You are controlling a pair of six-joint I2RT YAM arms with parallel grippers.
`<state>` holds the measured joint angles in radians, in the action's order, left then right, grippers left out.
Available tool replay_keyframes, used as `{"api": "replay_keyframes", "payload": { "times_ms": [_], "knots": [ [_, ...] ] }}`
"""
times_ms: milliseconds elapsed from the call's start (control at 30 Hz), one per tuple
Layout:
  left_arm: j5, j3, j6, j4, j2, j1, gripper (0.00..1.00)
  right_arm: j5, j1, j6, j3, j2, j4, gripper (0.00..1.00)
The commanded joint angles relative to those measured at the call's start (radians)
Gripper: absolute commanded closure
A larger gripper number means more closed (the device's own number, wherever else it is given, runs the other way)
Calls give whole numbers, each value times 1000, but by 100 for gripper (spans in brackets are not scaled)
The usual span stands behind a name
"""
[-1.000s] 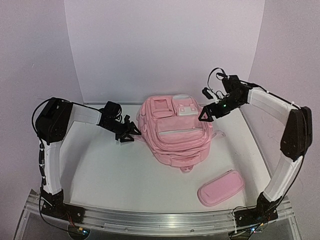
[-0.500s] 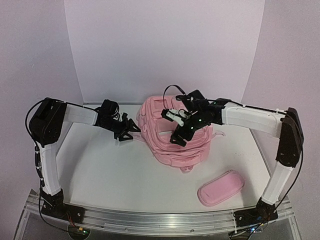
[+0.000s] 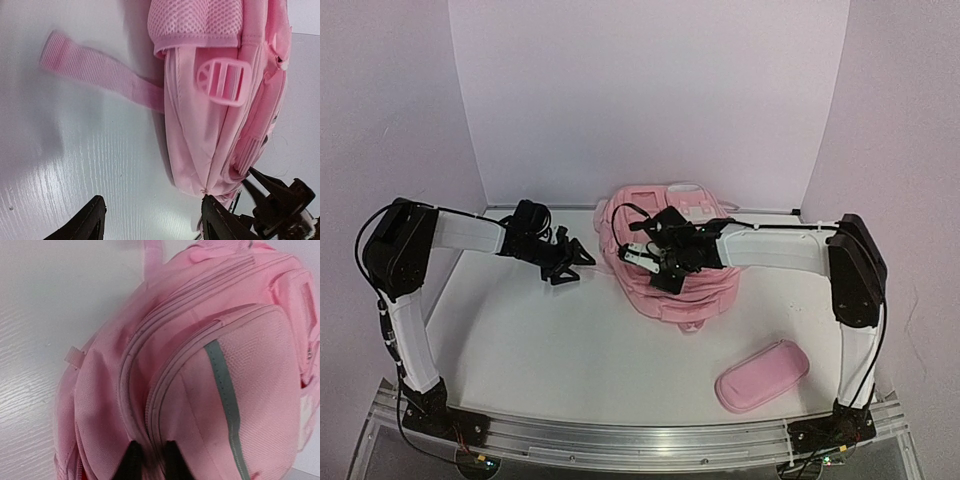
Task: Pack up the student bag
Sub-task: Zip the student bag at the center of the board.
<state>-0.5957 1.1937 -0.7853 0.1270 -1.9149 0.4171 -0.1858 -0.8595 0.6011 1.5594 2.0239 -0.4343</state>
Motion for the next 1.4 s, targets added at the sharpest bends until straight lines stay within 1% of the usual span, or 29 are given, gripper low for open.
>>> {"api": "replay_keyframes", "payload": {
  "times_ms": [0,167,300,467,567,733,967,1167,1367],
  "knots": [
    [21,-20,9,-39,50,-5,34,-157,33,24,135,-51,59,100],
    [17,-38,1,-71,43,-17,35,-110,62,-6,256,-100,-16,100],
    [2,-39,-14,-100,23,-24,35,-56,113,-39,334,-118,-67,100],
    [-27,-26,-47,-161,-9,-24,37,90,169,-105,448,-103,-147,100],
    [-45,-16,-66,-202,-30,-24,43,166,189,-136,493,-82,-185,100],
    [-62,24,-78,-214,-62,-24,54,262,192,-173,532,-50,-229,100],
    [-80,49,-118,-284,-106,-24,65,290,192,-215,597,6,-256,100],
    [-95,85,-165,-336,-150,-22,66,271,194,-223,602,30,-261,100],
    [-90,153,-251,-502,-233,4,68,255,197,-225,585,20,-259,100]
  ]
}}
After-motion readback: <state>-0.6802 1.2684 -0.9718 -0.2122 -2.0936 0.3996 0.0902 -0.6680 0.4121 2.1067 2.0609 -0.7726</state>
